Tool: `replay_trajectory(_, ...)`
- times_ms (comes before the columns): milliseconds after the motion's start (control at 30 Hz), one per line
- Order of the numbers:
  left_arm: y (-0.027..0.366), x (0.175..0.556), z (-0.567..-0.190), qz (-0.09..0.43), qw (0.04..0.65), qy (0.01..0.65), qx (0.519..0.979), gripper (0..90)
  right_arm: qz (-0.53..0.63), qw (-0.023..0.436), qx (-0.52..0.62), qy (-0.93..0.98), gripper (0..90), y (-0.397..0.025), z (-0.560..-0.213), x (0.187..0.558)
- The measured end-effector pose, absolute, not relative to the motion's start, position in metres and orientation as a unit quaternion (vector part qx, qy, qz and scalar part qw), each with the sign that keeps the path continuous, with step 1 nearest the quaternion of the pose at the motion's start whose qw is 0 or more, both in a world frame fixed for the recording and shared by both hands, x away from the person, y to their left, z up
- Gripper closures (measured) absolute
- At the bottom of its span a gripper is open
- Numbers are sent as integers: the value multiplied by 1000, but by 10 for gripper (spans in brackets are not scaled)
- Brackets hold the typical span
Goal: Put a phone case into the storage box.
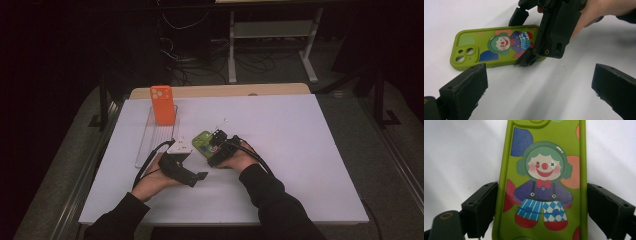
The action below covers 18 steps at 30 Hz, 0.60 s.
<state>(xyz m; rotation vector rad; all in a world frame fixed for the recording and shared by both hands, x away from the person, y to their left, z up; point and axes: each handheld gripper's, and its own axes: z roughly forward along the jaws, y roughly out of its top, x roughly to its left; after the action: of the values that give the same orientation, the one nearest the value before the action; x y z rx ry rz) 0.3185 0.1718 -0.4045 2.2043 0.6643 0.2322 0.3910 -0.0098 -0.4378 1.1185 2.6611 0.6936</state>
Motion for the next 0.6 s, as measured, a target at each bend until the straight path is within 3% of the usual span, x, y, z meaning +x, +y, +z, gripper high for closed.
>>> replay_trajectory(600,172,318,-404,92,401,261,873,0,240,79,372,893,153,-14,-436,390)
